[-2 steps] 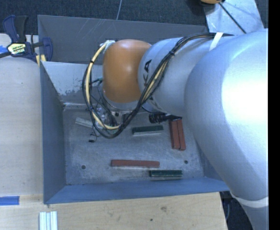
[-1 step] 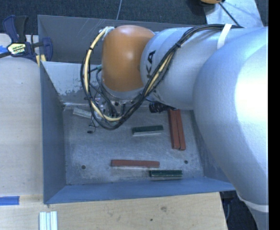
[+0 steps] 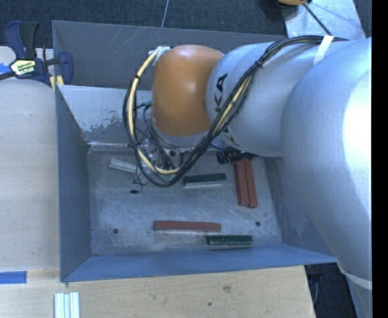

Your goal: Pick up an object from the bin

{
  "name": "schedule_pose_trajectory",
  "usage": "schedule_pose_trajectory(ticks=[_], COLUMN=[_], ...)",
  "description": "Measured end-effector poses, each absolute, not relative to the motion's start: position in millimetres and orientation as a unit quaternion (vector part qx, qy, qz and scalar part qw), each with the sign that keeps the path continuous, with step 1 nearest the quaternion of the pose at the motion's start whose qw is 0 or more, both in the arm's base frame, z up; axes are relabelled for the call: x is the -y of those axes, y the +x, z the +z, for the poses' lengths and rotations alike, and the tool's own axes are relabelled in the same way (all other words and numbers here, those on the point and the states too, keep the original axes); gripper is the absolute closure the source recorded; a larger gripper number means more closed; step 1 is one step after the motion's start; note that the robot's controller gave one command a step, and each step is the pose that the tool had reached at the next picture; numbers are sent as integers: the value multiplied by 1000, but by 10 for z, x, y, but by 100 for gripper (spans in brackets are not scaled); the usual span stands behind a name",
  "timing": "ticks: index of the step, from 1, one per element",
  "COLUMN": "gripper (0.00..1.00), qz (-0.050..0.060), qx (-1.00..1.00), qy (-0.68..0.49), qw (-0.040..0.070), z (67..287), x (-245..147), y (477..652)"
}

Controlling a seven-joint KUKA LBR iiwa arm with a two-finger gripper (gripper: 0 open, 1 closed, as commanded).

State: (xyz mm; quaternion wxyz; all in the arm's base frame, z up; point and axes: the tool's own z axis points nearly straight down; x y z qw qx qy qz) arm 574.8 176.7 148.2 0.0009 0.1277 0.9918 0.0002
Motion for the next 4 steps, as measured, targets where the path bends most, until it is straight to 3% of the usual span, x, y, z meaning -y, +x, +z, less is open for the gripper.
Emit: schedule_pose_trajectory(ticks=[1,2,3,4], gripper=[0,0,0,100], qz=[3,1,2,0], qx=[-992,-991,-991,-989], qy=[129,131,135,145], qw=[5,1,5,1], z=[2112,2072,1585,829], x=[-2179,-2149,-2128,-2040], y=[5803,5791,5851,5882])
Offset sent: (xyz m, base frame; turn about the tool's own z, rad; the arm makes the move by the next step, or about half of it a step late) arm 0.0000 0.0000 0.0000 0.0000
